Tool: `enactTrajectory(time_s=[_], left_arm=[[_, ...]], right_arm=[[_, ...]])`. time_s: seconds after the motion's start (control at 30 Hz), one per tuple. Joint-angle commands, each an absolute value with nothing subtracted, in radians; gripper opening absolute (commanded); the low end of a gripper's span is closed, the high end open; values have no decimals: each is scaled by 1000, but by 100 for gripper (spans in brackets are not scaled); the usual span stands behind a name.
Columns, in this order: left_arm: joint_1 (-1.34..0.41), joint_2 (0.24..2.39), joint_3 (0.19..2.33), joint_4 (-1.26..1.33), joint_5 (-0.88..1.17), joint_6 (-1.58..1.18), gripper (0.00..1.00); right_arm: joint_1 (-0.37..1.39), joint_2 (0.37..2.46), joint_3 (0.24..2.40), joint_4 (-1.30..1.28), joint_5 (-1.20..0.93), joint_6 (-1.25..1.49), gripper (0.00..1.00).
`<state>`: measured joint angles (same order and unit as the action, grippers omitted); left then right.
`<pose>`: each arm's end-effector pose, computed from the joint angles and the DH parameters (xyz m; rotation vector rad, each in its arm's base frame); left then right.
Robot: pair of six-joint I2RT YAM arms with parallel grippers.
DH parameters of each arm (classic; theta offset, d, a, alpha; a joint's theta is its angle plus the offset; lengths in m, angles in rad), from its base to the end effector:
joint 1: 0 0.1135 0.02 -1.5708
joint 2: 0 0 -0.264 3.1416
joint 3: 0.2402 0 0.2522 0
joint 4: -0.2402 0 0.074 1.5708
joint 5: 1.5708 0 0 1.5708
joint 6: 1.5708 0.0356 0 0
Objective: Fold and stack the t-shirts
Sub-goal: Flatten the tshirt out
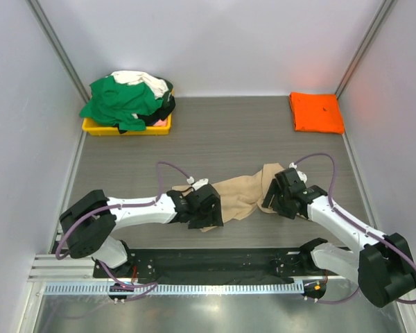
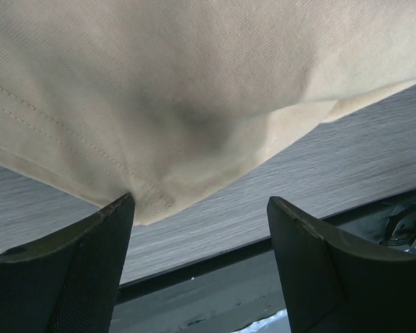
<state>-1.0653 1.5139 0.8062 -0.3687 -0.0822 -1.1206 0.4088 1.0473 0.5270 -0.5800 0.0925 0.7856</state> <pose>0.1391 -0.2454 0.1670 -0.1059 2.7848 -0.5718 0.1665 0.0685 0.1749 0.5331 2.6366 0.2596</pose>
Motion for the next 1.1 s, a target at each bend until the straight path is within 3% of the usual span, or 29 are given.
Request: enactTrajectory(time_s=[0.0, 0.03, 0.07, 0.1, 0.13, 0.17, 0.23, 0.3, 0.47, 0.73, 0.83, 0.87, 1.07], left_arm=[[-1077, 1546, 810, -336, -89, -1144, 73], [-1077, 1549, 808, -334, -90, -1144, 67], [-1077, 1554, 805, -330, -91, -1138, 44], [-1077, 1560, 805, -330, -91, -1135, 31], [-1077, 1559, 807, -328, -89, -1131, 19], [-1077, 1559, 808, -328, -89, -1121, 0], [-1077, 1533, 813, -334, -98, -1114, 0], [-1077, 1494, 837, -382, -127, -1100, 0], [-1077, 1260, 965, -622, -239, -1054, 0], [-1026, 1068, 1386, -1011, -397, -945, 0], [-880, 1043, 1526, -1138, -382, -850, 0], [-757, 1043, 1569, -1153, -318, -822, 0], [-314, 1084, 1504, -1163, -20, -652, 0]], right_arm=[[411, 1080, 516, -514, 141, 790, 70], [413, 1092, 511, -505, 141, 790, 62], [413, 1107, 506, -486, 140, 788, 57], [413, 1112, 497, -479, 137, 792, 51], [413, 1115, 491, -471, 132, 792, 37], [413, 1117, 488, -462, 130, 796, 29], [413, 1114, 489, -463, 124, 798, 9], [413, 1088, 509, -475, 109, 795, 1], [413, 957, 632, -653, 138, 788, 1], [413, 793, 1158, -1011, 270, 752, 1], [413, 813, 1353, -1117, 400, 720, 1], [413, 836, 1414, -1140, 463, 697, 1], [390, 968, 1450, -1140, 666, 680, 1]])
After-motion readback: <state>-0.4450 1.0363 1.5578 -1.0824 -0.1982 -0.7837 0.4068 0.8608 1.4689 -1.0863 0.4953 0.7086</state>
